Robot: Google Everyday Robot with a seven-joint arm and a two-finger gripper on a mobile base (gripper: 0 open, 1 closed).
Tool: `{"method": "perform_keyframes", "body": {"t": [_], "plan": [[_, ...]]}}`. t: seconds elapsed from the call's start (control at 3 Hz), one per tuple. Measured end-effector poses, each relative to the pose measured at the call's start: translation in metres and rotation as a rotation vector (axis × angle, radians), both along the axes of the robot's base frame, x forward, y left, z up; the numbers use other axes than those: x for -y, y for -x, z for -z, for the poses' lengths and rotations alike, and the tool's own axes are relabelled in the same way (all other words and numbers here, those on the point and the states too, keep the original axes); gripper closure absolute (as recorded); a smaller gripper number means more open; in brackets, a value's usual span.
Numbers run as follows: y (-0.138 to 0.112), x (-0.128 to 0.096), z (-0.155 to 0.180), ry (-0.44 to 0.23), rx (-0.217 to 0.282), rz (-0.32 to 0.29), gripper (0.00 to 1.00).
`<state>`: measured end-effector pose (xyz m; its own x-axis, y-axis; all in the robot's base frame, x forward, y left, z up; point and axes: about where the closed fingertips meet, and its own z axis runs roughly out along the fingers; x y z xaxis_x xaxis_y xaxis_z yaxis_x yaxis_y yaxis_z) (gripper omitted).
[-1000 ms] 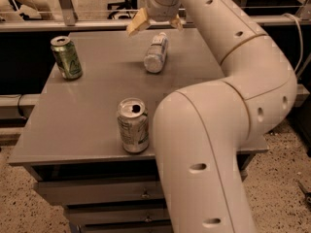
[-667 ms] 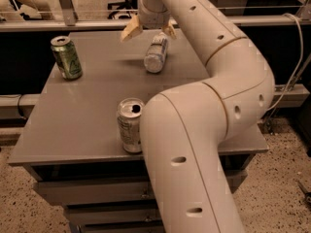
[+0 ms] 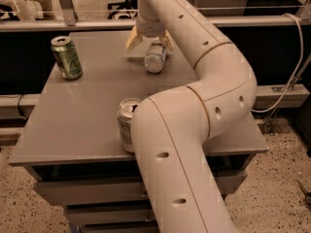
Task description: Place blue plastic bottle upright
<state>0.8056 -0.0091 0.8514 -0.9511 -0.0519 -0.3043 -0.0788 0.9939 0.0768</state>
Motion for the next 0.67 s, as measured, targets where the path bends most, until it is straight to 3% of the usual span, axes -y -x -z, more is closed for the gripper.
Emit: {"method": "perform_keyframes", "body": {"t": [0.33, 0.67], "plan": [[-0.002, 0.018, 0.001, 0.035, 0.000, 0.041, 0.41], [-0.006, 0.032, -0.011, 0.035, 0.038, 0.051, 0.64]]}}
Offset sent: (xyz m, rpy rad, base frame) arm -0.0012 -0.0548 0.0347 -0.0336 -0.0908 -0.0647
